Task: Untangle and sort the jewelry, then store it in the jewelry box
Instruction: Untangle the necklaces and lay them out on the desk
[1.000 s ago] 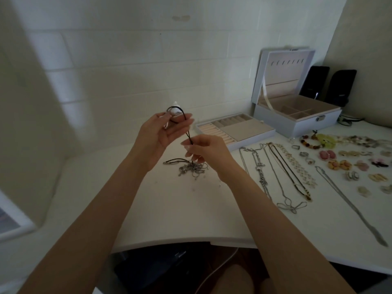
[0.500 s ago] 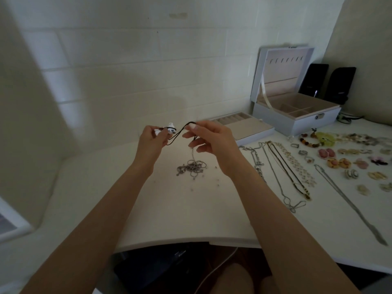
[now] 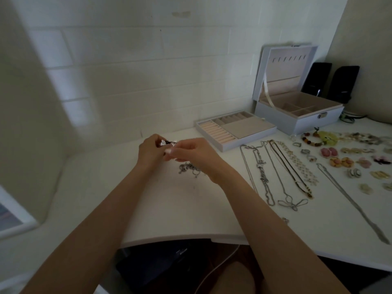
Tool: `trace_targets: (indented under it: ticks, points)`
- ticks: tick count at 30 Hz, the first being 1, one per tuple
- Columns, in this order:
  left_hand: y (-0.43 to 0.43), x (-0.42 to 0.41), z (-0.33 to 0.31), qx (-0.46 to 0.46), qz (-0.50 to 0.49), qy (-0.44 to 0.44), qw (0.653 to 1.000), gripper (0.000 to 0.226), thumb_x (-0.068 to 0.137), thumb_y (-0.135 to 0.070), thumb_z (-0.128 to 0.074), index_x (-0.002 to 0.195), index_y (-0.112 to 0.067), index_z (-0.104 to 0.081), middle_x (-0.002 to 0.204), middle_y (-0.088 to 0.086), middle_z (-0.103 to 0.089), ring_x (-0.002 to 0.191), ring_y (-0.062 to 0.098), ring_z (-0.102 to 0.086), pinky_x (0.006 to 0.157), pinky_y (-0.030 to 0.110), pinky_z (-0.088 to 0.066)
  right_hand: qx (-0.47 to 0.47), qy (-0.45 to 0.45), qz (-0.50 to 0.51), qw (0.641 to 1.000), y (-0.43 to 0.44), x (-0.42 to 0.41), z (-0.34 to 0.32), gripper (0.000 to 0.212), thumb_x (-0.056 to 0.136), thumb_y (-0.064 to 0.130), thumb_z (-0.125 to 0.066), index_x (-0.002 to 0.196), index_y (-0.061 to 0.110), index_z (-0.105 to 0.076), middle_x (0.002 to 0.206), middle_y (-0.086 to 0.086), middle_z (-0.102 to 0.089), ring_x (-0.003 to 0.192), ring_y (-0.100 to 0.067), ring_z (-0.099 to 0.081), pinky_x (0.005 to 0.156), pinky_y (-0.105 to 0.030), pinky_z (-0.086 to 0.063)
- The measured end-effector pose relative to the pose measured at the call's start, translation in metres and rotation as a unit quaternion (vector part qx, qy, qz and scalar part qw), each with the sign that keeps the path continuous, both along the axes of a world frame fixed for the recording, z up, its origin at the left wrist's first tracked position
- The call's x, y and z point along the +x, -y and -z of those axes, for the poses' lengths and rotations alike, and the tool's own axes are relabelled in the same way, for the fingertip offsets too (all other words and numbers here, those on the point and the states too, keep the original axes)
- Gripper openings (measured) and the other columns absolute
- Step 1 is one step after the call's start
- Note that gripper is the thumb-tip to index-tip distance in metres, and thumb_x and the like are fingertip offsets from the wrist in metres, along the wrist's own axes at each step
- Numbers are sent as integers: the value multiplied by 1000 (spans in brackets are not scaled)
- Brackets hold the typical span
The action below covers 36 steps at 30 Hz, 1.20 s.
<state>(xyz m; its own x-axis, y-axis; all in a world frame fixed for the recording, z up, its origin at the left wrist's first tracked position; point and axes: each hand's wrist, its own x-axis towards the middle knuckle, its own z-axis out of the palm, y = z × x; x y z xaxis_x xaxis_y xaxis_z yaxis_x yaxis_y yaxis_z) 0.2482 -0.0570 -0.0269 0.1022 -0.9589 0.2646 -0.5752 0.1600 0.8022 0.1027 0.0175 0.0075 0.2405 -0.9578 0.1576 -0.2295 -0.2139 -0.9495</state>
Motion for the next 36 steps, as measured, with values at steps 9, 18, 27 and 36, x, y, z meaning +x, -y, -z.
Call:
trace_targets:
  ticks: [9, 18, 27, 36]
  points:
    - [4, 7, 8, -13, -21, 41, 999, 18, 79, -27, -73, 93, -15, -70, 90, 0, -67, 83, 15, -59, 61, 19, -38, -35, -171, 43, 984, -1, 4, 11, 11, 84, 15, -68, 90, 11, -76, 86, -2, -72, 72, -12, -65, 81, -27, -52]
    - [6, 2, 10, 2, -6, 19, 1000, 41, 74, -33, -78, 107, -12, -67, 107, 3, -65, 100, 16, -59, 82, 21, -39, -32, -408, 191, 892, 23, -11, 27, 22, 86, 20, -63, 103, 7, -68, 110, -9, -62, 99, -25, -60, 74, -29, -44]
    - [-24, -6, -21, -49, 41, 139, 988, 64, 81, -44, -68, 131, -10, -45, 132, 11, -42, 125, 27, -39, 102, 37, -35, 11, -148, 184, 972, 16, -23, 7, 8, 81, 9, -67, 76, 2, -70, 78, -12, -69, 67, -16, -60, 71, -29, -53]
    - [-89, -27, 5, 120, 199, 348, 908, 134, 68, -73, -61, 142, -10, 30, 153, 6, 31, 141, 20, 29, 116, 39, 16, 27, 167, 123, 978, 8, -29, -25, 10, 90, 0, -56, 82, -3, -60, 71, -16, -66, 56, -18, -67, 65, -28, -60]
